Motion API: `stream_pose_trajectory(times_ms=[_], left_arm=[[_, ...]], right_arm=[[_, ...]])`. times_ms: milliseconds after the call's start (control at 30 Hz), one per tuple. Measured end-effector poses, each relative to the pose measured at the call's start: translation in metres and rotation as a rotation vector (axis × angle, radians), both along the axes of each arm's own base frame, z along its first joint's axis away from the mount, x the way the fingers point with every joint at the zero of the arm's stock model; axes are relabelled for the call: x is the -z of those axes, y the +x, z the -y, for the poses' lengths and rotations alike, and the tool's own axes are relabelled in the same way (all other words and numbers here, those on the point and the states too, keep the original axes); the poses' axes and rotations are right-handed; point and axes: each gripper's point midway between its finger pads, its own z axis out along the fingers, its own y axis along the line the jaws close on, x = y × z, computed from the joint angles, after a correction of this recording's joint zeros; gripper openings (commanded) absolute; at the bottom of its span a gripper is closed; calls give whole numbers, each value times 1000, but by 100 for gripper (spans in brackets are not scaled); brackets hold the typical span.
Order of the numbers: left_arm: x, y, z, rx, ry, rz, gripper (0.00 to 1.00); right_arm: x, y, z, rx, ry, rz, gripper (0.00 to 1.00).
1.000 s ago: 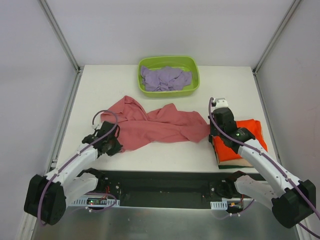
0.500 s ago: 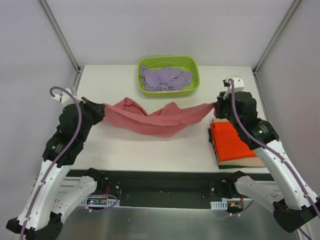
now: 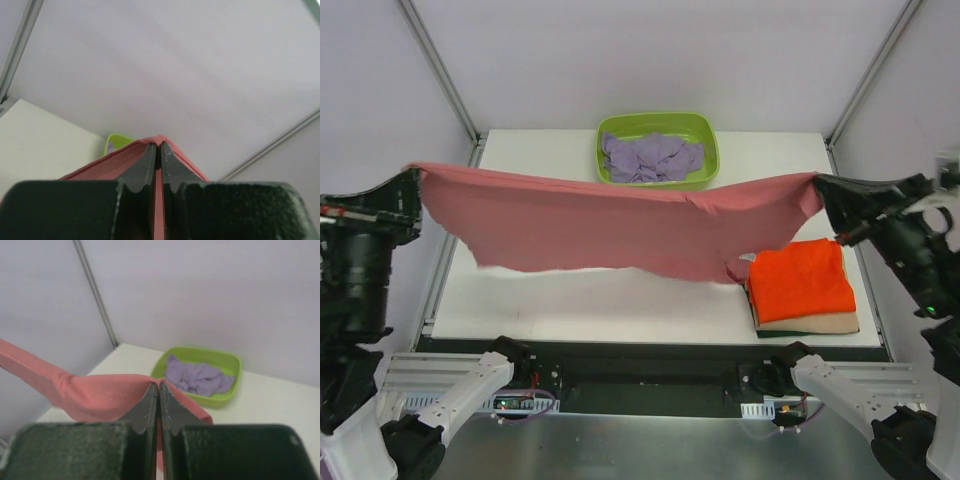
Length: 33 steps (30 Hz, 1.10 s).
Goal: Fold and stack the t-shirts
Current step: Flatten out the tshirt
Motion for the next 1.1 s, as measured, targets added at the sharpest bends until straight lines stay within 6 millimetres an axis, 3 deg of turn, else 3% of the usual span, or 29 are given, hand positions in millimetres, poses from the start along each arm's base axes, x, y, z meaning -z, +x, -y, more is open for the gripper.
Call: stream_pose_trajectory(times_ms=[100, 233, 333, 400, 467, 567, 700, 800, 900, 1000, 1067, 1100], left_arm=[[-32, -29, -11, 0, -16, 94, 0], [-64, -64, -21, 13, -31, 197, 0], [-84, -81, -24, 26, -32, 258, 0], [-93, -81, -25, 23, -27, 273, 0], [-93, -76, -24, 15, -20, 263, 0], [-89, -48, -23, -38, 2, 205, 0], [-72, 15, -19, -145, 62, 64, 0], [-41, 81, -10, -231, 135, -84, 0], [11, 145, -2, -291, 214, -248, 0], [100, 211, -4, -326, 279, -463, 0], [177, 247, -11, -325, 306, -636, 0], [206, 257, -13, -317, 313, -698, 0]], right_arm=[[-37, -36, 7, -64, 45, 103, 1], [-70, -72, 13, -128, 80, 203, 1], [-90, -93, 14, -180, 94, 261, 1], [-108, -102, 16, -191, 108, 303, 1], [-110, -98, 16, -181, 106, 300, 1], [-116, -74, 17, -111, 93, 286, 1], [-108, -3, 11, 43, 26, 205, 1], [-82, 66, -1, 158, -71, 105, 1], [-32, 142, -14, 249, -179, -30, 1], [46, 208, -21, 300, -269, -201, 1], [123, 244, -21, 320, -333, -355, 1], [163, 257, -21, 326, -363, -435, 1]])
